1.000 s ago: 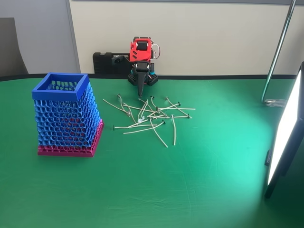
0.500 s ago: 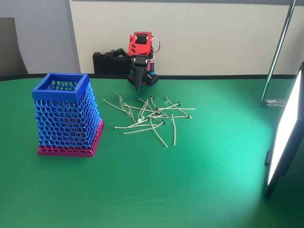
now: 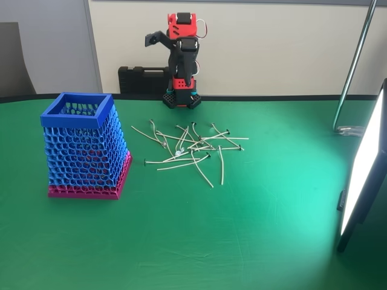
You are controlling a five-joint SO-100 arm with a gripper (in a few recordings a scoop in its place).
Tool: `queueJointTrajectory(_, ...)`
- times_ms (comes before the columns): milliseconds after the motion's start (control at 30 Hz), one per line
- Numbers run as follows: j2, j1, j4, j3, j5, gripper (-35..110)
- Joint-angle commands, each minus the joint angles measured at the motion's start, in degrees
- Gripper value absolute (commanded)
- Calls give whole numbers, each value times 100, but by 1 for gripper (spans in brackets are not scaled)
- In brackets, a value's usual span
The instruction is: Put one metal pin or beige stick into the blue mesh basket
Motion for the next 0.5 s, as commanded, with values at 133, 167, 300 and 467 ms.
queueJointTrajectory(133, -712, -439, 114, -360, -105, 1)
queueJointTrajectory(167, -765, -510, 114, -360, -88, 1)
queueJointTrajectory(300, -1055, -782, 123, -431, -114, 1)
queueJointTrajectory(467, -1380, -976, 176, -360, -299, 1)
